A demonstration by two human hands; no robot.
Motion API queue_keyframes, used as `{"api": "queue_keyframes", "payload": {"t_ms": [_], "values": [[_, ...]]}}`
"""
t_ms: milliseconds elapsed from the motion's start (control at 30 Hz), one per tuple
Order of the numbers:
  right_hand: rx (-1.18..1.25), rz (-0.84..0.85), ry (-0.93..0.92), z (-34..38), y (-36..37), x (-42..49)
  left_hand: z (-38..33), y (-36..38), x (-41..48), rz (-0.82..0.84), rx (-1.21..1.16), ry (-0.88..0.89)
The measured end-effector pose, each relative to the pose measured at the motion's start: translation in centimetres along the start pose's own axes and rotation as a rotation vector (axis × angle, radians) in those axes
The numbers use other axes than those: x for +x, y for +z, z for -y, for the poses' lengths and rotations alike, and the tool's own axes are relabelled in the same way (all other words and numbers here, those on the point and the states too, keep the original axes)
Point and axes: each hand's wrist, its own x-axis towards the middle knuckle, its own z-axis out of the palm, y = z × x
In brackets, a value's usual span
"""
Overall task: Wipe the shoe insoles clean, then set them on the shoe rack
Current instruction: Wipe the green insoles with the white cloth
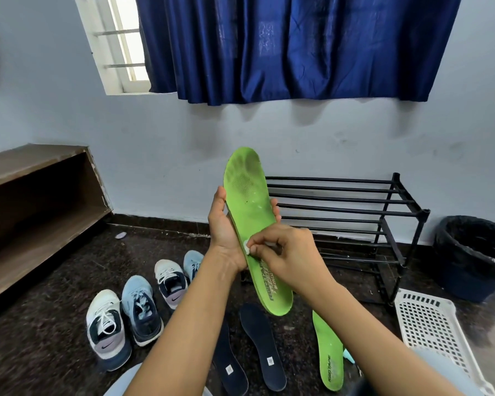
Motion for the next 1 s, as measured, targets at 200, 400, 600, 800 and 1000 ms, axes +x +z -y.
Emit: {"api": "queue_keyframes", "payload": {"t_ms": [200,400,600,800,1000], "values": [[-0.053,-0.013,-0.072,0.2,-0.2,-0.3,0.0,-0.1,0.0,0.038,-0.038,0.047],[-0.065,-0.214,-0.037,-1.0,-0.6,1.7,2.2,0.6,-0.3,0.001,0.125,0.029],[-0.059,-0.260,-0.044,-1.0,0.4,1.5,1.4,0.5,-0.4,-0.004,0.129,0.007],[-0.070,-0.096,-0.054,-1.0,0.7,0.5,0.6,-0.6,-0.3,-0.043,0.093,0.011],[-0.050,-0.008,-0.047,-1.0,0.4,-0.4,0.5,-1.0,-0.6,0.004,0.030,0.030]]}}
